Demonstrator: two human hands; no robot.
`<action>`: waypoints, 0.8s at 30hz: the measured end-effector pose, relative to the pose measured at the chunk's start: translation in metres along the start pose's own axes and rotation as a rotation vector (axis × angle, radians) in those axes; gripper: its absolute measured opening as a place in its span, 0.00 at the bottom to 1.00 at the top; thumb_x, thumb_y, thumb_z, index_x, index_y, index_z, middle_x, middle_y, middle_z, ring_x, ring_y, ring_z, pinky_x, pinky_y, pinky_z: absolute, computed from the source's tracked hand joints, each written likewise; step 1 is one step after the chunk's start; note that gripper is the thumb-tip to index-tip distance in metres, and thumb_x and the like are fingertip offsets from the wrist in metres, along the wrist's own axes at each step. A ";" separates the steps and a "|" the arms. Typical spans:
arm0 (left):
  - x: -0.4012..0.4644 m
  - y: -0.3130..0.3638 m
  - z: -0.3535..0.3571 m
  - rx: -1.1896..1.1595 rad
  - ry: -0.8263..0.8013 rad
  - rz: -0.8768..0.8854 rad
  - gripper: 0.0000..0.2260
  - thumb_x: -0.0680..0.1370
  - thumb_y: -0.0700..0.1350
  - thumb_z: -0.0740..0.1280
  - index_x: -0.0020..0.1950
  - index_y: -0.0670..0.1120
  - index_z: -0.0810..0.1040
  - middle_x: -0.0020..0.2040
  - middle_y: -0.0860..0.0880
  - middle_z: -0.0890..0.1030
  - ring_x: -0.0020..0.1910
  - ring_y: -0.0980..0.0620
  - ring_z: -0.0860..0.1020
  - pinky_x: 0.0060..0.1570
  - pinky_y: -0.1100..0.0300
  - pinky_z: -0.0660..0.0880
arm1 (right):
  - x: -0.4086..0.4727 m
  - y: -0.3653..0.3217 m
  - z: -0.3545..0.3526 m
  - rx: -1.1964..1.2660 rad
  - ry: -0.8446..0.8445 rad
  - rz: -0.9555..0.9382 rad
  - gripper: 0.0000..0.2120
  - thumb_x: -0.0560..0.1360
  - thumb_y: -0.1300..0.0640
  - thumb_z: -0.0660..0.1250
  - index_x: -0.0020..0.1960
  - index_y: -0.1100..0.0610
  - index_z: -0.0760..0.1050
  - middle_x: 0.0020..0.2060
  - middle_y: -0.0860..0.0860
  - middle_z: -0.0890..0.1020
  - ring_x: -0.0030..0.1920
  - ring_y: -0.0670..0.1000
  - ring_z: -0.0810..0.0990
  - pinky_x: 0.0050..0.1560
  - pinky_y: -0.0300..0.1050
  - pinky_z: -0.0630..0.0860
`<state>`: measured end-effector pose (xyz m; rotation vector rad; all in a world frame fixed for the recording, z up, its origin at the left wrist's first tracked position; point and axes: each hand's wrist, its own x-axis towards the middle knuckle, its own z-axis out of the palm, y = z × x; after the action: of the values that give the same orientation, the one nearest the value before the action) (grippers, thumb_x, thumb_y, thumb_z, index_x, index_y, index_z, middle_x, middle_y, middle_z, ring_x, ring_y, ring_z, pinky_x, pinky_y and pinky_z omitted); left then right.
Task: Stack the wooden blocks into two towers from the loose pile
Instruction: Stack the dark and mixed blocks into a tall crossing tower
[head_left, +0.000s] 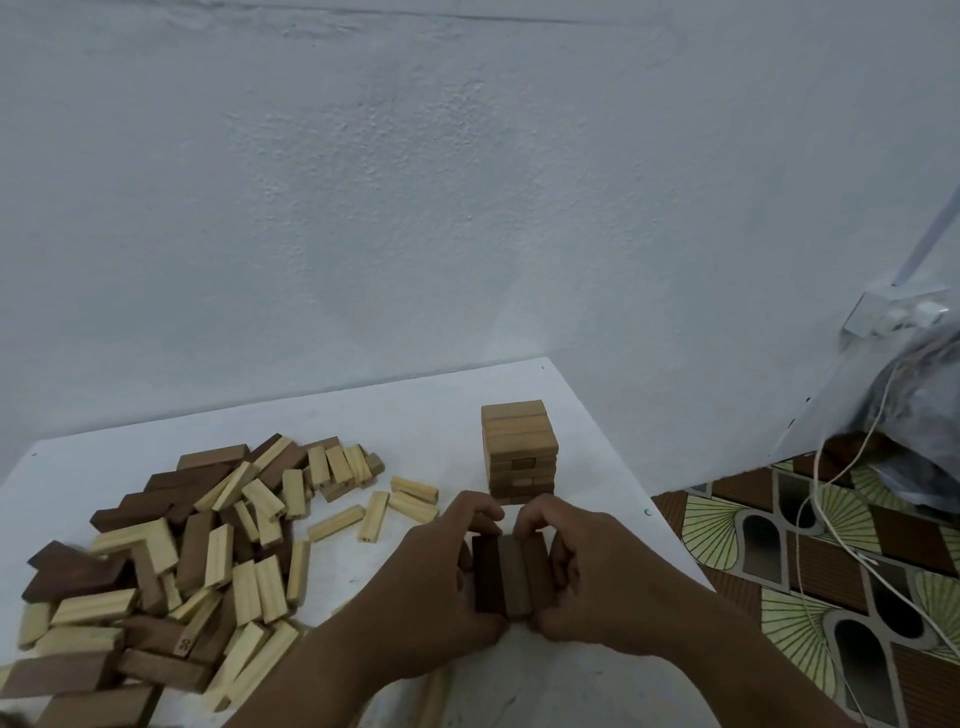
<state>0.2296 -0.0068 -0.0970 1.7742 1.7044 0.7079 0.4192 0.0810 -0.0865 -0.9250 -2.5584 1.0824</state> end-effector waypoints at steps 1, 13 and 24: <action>0.000 0.000 -0.002 -0.002 0.018 0.007 0.31 0.66 0.50 0.77 0.62 0.61 0.63 0.57 0.64 0.73 0.49 0.57 0.75 0.44 0.69 0.74 | 0.000 -0.002 -0.002 0.009 0.015 -0.008 0.24 0.64 0.55 0.77 0.53 0.44 0.69 0.32 0.40 0.76 0.29 0.42 0.73 0.31 0.33 0.71; 0.032 0.034 -0.056 0.036 0.266 0.195 0.28 0.63 0.50 0.76 0.58 0.59 0.66 0.55 0.61 0.75 0.53 0.56 0.72 0.43 0.68 0.68 | 0.024 -0.036 -0.067 -0.101 0.221 -0.107 0.28 0.60 0.51 0.77 0.55 0.41 0.67 0.43 0.47 0.75 0.39 0.45 0.72 0.36 0.43 0.74; 0.084 0.039 -0.076 0.002 0.228 0.023 0.30 0.62 0.51 0.77 0.57 0.62 0.64 0.54 0.64 0.76 0.59 0.60 0.71 0.63 0.44 0.68 | 0.074 -0.020 -0.100 -0.078 0.123 -0.088 0.25 0.63 0.54 0.77 0.54 0.42 0.69 0.51 0.36 0.74 0.39 0.43 0.69 0.36 0.35 0.67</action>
<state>0.2062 0.0796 -0.0174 1.7728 1.8339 0.9500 0.3933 0.1734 -0.0050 -0.8595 -2.5306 0.8792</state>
